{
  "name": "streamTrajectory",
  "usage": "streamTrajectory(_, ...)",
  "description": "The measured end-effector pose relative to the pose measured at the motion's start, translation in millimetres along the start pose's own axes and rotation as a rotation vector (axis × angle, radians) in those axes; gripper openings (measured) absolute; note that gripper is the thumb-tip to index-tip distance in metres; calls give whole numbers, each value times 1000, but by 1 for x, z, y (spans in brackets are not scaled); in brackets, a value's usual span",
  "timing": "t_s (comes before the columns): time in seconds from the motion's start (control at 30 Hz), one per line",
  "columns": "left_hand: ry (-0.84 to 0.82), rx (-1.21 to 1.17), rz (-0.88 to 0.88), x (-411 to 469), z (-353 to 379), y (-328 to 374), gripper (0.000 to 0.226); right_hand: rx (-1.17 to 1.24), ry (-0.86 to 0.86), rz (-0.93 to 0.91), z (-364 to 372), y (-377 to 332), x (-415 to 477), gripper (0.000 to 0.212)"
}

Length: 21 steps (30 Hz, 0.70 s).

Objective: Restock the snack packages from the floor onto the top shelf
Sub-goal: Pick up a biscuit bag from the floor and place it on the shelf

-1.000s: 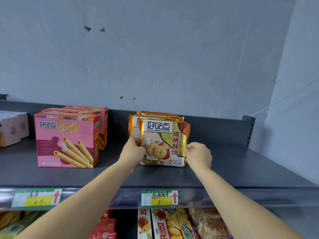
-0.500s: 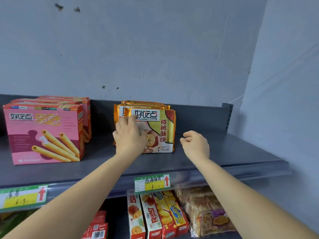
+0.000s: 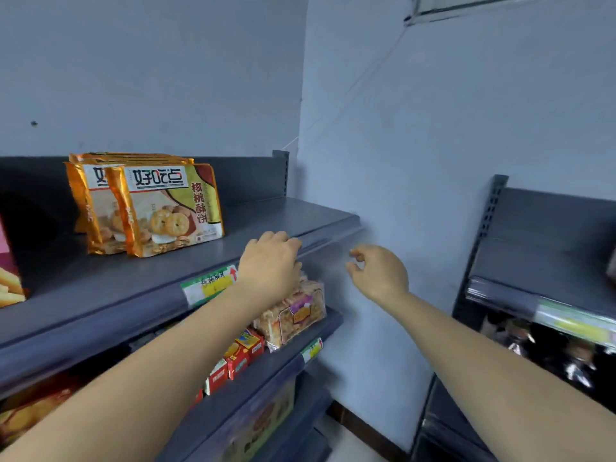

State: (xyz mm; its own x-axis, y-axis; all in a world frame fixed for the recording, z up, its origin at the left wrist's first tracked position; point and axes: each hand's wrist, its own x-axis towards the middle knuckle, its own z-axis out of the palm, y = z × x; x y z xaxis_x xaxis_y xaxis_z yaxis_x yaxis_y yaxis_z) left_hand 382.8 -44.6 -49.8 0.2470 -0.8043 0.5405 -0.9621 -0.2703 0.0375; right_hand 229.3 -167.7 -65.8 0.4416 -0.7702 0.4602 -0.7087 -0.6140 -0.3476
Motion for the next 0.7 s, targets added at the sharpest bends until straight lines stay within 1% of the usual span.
streamTrajectory(0.2, -161, -9, 194, -28, 18, 86, 35, -233, -52, 134, -56, 76, -90, 33)
streamTrajectory(0.3, -226, -62, 274, -48, 25, 140, 38, -336, -77, 209, -87, 115, -140, 27)
streamTrajectory(0.37, -270, -98, 336, -63, 30, 176, 37, -378, -87, 293, -109, 140, -174, 27)
streamTrajectory(0.47, -314, -167, 426, -87, 34, 234, 35, -430, -117, 429, -142, 177, -231, 35)
streamTrajectory(0.57, -337, -249, 512, -117, 35, 296, 30, -459, -128, 542, -176, 213, -295, 32)
streamTrajectory(0.7, -370, -330, 630, -169, 30, 383, 30, -488, -158, 684, -224, 254, -388, 31)
